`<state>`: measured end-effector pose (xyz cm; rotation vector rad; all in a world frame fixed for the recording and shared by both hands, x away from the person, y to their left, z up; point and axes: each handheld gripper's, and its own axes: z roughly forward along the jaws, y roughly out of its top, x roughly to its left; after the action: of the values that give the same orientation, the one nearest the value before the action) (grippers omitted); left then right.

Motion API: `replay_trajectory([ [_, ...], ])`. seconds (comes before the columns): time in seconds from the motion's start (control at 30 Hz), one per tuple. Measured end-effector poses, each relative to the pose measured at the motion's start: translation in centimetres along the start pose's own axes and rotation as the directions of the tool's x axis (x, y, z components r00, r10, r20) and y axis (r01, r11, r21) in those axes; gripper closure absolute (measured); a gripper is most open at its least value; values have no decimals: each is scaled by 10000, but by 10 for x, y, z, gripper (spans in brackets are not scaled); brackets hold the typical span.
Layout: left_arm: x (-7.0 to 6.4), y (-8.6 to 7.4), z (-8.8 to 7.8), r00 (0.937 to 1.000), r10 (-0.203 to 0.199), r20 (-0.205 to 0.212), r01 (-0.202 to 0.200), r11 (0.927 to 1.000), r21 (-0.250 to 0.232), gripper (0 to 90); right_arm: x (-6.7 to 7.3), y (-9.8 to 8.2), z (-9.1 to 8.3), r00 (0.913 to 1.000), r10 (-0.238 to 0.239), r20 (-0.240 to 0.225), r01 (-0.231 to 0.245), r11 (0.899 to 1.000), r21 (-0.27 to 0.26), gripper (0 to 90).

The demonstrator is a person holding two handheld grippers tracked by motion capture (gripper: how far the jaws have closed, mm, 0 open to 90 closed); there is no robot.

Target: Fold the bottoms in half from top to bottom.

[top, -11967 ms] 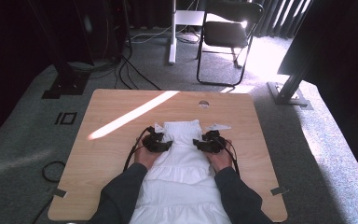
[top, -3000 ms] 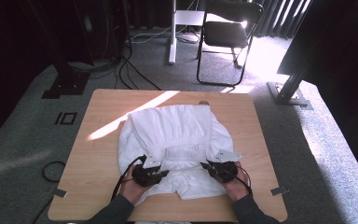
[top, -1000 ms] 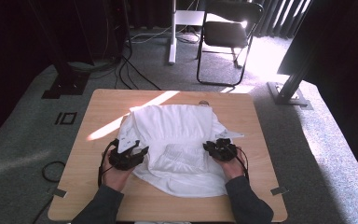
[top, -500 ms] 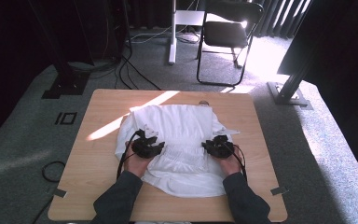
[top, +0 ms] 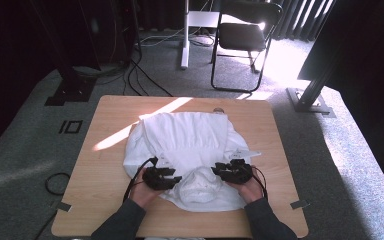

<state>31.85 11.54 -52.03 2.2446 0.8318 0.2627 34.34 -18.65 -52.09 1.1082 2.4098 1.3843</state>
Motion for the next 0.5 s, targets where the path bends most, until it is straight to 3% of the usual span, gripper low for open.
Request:
replay_trajectory([
  [0.13, -6, -11, -6, 9999, 103, -63, -103, 9999, 61, 569, 6, 3, -5, 9997, -183, 144, 187, 9992, -341, 638],
  [0.2, -5, -19, -16, 10000, -77, -61, 77, 10000, -24, 556, 9, 9, -4, 9999, -136, 85, 140, 9987, -483, 621],
  [0.33, 4, -31, -38, 9966, -304, -765, 284, 9992, -269, 537, 23, 4, 10, 9983, -533, -234, 538, 9984, 186, 599],
  [0.4, 15, -34, -54, 9895, -744, -1240, 660, 9953, -706, 537, 31, -5, 18, 9962, -804, -340, 827, 9941, 703, 603],
  [0.43, 22, -35, -63, 9830, -993, -1547, 853, 9919, -945, 537, 34, -9, 22, 9952, -906, -366, 938, 9906, 1000, 610],
  [0.5, 32, -33, -73, 9758, -1312, -1750, 1108, 9863, -1220, 536, 36, -16, 26, 9931, -1072, -479, 1128, 9844, 1351, 616],
])
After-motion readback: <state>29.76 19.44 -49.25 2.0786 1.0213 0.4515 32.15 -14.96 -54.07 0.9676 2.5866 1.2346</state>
